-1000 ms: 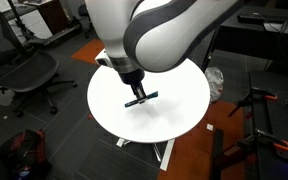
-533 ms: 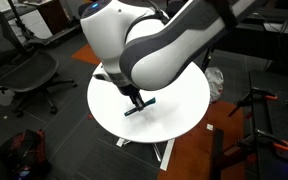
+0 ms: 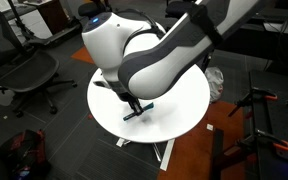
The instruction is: Move the green marker to the left of the table
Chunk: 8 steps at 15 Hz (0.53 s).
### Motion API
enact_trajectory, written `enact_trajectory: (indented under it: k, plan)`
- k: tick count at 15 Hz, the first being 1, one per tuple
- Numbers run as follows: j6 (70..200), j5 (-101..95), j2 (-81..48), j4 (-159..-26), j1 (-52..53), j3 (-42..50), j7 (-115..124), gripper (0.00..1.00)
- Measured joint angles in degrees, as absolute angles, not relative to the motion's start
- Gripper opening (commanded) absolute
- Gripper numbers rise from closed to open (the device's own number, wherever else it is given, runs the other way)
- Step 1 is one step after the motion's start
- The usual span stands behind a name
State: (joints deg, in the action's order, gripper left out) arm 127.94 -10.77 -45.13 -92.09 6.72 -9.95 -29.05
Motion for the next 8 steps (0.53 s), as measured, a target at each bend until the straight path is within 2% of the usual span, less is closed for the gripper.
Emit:
enact_trajectory:
  k: [7, 8]
  plan:
    - [127.94, -10.77, -46.0, -90.04, 6.68, -9.95, -29.01, 0.97]
    - [127.94, -10.77, -46.0, -89.7, 6.66, -9.95, -28.97, 1.0]
